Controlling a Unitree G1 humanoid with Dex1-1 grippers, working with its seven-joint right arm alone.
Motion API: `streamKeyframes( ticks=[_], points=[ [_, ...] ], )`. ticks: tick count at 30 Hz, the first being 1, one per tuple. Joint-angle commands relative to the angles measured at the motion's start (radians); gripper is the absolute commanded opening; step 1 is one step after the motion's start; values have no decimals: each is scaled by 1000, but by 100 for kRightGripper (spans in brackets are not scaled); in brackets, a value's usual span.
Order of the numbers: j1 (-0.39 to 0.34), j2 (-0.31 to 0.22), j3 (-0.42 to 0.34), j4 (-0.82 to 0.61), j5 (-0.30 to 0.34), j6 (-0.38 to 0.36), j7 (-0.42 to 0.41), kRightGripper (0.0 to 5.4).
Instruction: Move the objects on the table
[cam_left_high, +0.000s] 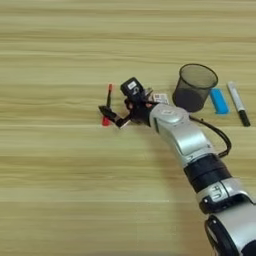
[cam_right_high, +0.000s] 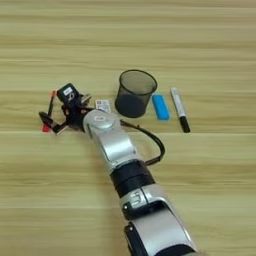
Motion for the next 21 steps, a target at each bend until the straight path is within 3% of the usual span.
streamKeyframes(
  ticks=[1,12,21],
  points=[
    [-106,14,-2,57,-28,-106,-34,535],
    [-136,26,9,176,-100,-219,-85,535],
    [-112,17,4,123,-129,-178,-114,535]
  ],
)
